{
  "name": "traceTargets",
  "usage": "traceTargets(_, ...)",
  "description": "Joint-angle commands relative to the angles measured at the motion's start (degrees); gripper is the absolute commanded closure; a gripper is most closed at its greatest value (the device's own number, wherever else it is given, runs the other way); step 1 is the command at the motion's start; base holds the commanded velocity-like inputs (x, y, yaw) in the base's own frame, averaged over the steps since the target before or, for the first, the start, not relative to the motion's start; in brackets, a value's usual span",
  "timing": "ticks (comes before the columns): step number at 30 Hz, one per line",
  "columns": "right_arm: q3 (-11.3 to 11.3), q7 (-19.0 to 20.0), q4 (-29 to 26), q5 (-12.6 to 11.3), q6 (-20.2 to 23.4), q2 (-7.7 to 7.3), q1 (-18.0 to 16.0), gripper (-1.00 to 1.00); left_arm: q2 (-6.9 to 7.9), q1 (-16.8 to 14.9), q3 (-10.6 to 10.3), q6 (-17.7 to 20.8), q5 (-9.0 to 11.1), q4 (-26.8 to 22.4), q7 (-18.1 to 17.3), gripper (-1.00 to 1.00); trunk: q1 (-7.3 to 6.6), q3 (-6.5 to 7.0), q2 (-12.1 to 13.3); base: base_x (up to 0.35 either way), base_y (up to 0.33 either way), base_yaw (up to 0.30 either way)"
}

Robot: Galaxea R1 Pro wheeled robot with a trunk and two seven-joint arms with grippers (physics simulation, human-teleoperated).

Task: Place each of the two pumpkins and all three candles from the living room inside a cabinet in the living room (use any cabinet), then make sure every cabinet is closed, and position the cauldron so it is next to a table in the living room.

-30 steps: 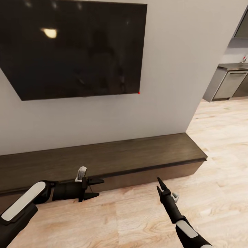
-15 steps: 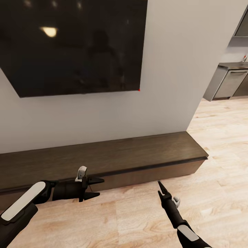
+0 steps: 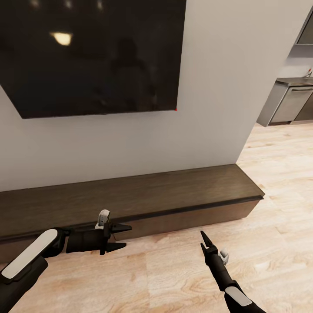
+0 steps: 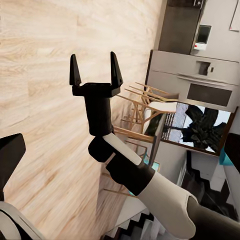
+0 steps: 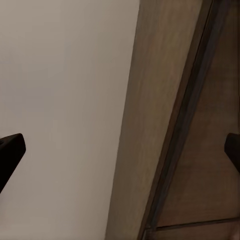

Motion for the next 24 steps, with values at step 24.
traceTargets(24, 0.46, 0.26, 0.05, -0.59, -0.09, -0.01, -0.04, -1.0, -0.05, -0.05, -0.57, 0.02, 0.79, -0.04, 0.55, -1.0, 5.27, -4.36, -9.66, 0.0, 0.0, 0.0)
